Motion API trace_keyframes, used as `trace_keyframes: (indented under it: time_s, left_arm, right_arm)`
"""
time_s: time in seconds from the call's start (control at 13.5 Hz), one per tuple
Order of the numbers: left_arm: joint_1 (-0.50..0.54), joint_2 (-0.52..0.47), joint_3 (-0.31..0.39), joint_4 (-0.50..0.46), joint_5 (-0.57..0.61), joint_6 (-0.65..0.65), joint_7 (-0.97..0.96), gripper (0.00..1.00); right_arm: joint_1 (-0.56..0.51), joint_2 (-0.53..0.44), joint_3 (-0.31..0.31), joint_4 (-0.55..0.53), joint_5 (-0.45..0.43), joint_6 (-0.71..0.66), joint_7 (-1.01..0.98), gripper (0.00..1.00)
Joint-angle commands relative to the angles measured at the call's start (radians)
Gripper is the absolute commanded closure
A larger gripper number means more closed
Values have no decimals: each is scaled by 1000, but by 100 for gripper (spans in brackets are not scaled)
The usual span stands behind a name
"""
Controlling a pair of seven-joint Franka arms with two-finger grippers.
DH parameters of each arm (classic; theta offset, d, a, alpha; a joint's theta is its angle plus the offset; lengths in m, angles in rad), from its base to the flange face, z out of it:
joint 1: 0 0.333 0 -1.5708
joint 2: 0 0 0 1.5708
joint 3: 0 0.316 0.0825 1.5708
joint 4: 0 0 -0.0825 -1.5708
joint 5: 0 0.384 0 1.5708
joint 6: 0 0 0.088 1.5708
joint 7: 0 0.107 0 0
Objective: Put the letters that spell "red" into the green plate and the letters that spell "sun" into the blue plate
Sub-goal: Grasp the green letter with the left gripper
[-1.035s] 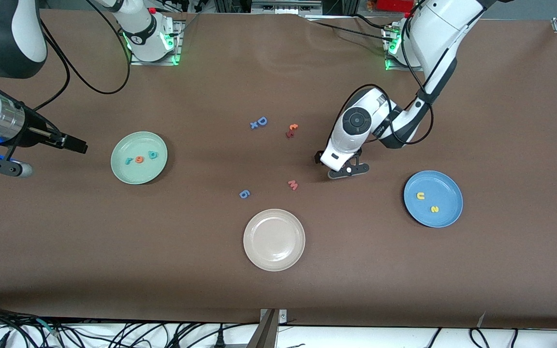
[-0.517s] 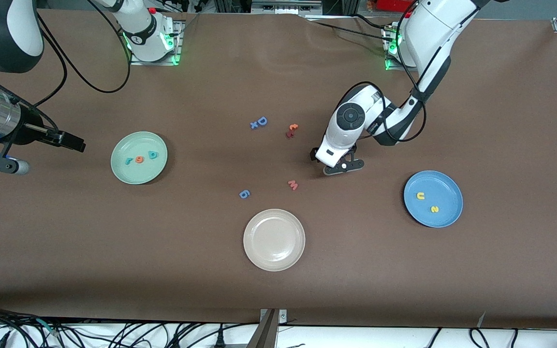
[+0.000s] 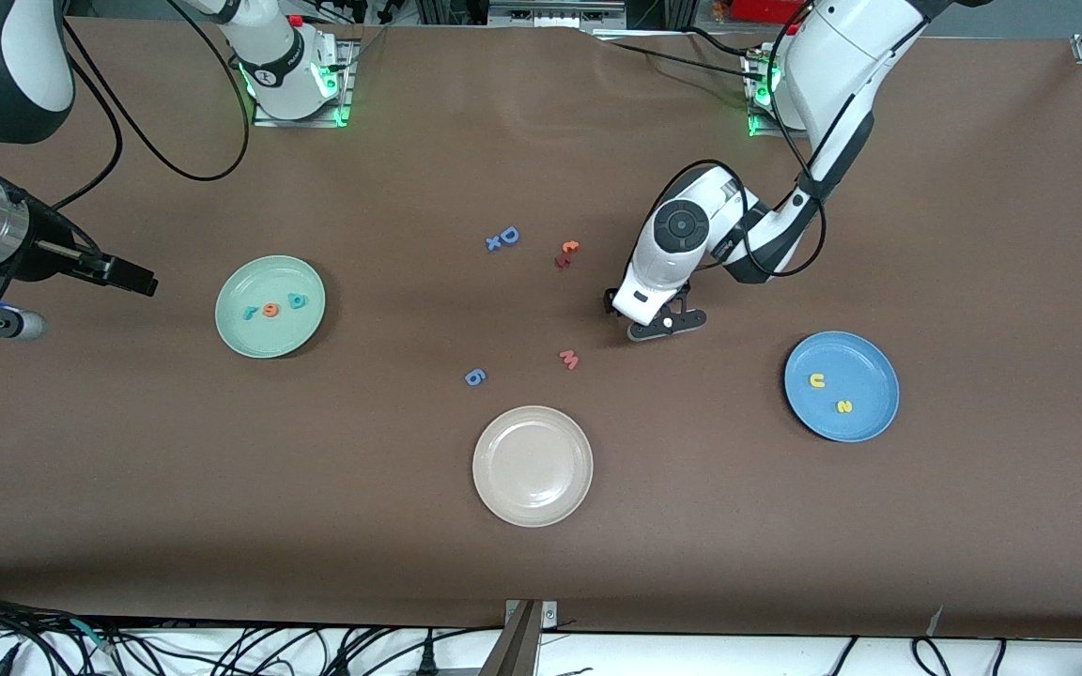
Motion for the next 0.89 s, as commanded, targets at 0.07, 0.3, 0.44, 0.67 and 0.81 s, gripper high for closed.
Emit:
trace_keyframes:
  time_s: [0.07,0.3,0.44,0.67,0.81]
  left_arm:
    - [-6,-1,4,-9,39,18,-42,42]
    - [-7,4,4,-9,39,19,-45,47]
    - [-7,5,4,-9,39,19,-46,51]
    - [-7,5,4,-9,39,19,-46,62]
    - [-7,7,4,-7,39,19,-46,67]
  right_arm:
    - [2,-9,-41,2,21,0,-18,0]
    - [2,-6,-46,1,21,6,-20,0]
    - [1,-7,-41,-2,21,8,-18,0]
    - [-184,-10,141,-1,14,9,-17,0]
    - [-298,-18,259,-1,7,11,-17,0]
